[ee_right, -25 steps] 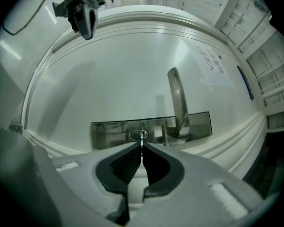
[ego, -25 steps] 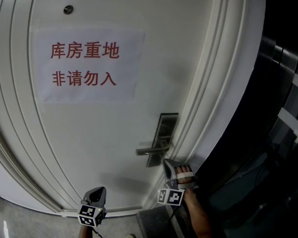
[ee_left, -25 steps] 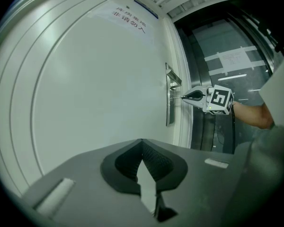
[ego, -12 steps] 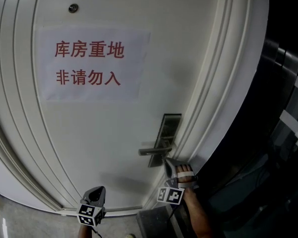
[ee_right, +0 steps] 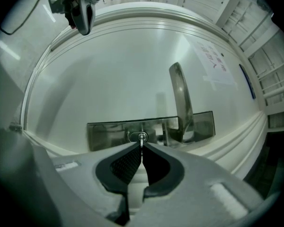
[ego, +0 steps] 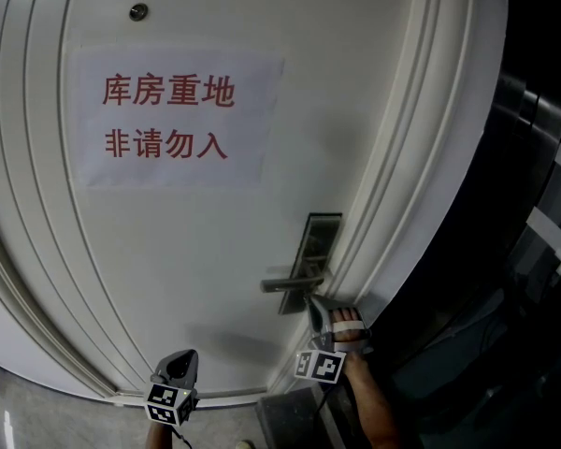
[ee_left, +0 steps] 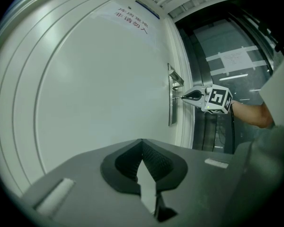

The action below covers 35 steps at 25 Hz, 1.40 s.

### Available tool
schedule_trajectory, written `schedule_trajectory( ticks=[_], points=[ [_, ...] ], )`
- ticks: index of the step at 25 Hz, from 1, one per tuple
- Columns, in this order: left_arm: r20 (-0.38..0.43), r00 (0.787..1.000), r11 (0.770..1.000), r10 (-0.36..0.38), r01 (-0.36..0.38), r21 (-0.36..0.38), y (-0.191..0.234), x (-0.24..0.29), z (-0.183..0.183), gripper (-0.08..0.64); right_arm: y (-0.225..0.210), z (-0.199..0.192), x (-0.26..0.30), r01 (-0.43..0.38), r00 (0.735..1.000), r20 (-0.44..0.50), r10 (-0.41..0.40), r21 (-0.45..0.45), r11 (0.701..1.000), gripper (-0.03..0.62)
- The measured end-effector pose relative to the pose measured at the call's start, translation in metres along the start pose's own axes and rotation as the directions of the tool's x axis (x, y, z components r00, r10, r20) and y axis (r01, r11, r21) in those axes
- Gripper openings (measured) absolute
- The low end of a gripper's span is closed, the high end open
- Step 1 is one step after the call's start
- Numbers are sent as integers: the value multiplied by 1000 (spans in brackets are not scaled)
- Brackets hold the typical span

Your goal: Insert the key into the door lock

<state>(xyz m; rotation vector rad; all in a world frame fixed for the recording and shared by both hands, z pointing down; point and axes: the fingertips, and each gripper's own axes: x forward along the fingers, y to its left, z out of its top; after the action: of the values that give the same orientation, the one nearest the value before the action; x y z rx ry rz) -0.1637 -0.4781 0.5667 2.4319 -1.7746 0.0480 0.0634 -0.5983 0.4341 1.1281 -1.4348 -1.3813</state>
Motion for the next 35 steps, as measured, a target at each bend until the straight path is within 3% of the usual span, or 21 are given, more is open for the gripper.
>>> schedule_trajectory(
  ticks=[28,32,35],
  points=[
    [-5,1000,1000,20,-20,-3,7,-3,-1,3,1,3,14,15,1000,17,-16,31,999,14],
    [-3,1000,1000,27,-27,-4,9,-8,0,3,5,5,12,-6,999,39,3,68,998,74],
    [-1,1000,1000,30,-30,-4,8,-11,1,3,7,4,12,-16,999,34,13,83,996,153]
  ],
)
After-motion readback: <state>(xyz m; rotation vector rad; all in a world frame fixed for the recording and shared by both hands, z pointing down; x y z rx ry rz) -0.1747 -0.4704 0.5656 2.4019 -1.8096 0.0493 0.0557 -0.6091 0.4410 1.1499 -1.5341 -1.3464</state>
